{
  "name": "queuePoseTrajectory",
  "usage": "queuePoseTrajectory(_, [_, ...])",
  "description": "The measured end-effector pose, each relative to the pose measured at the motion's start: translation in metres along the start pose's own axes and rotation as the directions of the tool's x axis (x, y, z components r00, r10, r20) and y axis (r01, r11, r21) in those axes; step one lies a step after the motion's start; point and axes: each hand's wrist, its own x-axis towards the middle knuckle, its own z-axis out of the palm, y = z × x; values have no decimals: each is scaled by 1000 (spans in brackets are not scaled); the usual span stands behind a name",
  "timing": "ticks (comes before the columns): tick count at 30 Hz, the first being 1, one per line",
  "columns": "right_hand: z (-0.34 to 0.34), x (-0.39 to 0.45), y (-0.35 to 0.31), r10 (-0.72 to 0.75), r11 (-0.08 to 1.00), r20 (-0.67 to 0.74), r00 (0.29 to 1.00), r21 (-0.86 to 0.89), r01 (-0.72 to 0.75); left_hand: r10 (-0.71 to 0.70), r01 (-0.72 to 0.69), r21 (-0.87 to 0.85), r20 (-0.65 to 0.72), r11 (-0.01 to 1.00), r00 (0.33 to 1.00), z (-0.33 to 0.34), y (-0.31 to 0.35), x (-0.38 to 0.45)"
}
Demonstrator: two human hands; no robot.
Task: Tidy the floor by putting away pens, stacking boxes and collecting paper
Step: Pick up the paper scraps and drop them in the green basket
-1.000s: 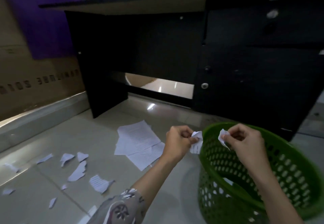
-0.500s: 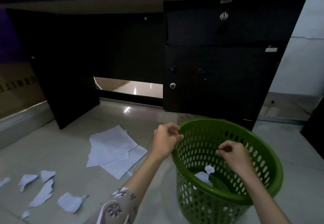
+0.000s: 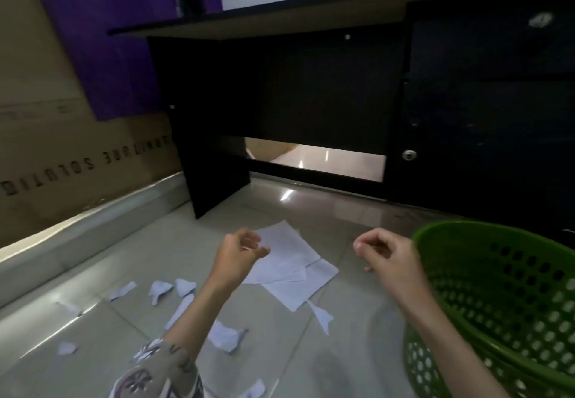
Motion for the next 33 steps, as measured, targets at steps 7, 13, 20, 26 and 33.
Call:
queuePoseTrajectory(7, [149,-11,-5,99,984,322,942,108,-140,-290,315,86,-222,945,931,-150,-125,-31])
queuePoseTrajectory(13, [271,-35,4,150,985,533,833,-8,-172,-490,536,-5,-411,844,768,-252,-232,-87])
queuePoseTrajectory(20, [355,-72,11,245,965,631,736,-88,-246,-553,615,13,-423,789,718,-290,-315,-124])
queuePoseTrajectory(26, [411,-101,22,287,955,709,645,-160,-249,-548,604,301,-255,738,797,-279,-359,-132])
queuePoseTrajectory(33, [452,-131,47,296,955,762,576,-221,-198,-500,392,712,-66,583,864,-240,-389,-126])
